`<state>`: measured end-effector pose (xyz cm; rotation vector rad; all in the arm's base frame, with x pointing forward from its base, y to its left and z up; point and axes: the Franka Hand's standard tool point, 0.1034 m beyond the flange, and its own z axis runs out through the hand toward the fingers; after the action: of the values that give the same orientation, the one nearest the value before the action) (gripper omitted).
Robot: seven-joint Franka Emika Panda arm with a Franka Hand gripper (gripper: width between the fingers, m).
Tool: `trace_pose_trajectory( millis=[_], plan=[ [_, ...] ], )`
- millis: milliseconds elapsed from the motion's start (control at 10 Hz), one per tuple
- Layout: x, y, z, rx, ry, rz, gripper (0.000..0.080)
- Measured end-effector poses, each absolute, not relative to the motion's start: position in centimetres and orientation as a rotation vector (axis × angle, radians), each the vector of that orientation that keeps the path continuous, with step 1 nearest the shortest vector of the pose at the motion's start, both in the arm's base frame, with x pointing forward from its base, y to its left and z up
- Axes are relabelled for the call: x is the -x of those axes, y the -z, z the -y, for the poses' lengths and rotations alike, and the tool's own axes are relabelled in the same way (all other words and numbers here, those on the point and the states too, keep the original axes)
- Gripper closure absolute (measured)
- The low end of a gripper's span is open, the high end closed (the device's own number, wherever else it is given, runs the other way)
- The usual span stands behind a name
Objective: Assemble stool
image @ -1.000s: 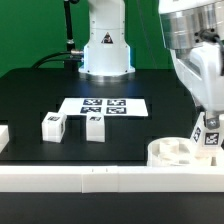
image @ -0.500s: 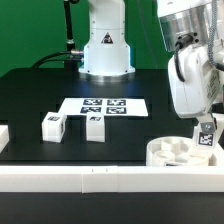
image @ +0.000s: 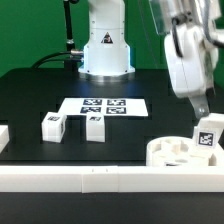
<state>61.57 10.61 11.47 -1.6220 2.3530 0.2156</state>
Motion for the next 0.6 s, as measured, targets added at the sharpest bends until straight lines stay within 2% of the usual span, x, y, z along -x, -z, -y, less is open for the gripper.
trace_pose_trajectory(
  millis=[200,600],
  plan=[
    [-60.62,-12.6,-10.7,1.657,-0.245,-2.352,0.015],
    [-60.57,-12.17,-11.07,1.672,-0.244,-2.34,0.015]
  ],
)
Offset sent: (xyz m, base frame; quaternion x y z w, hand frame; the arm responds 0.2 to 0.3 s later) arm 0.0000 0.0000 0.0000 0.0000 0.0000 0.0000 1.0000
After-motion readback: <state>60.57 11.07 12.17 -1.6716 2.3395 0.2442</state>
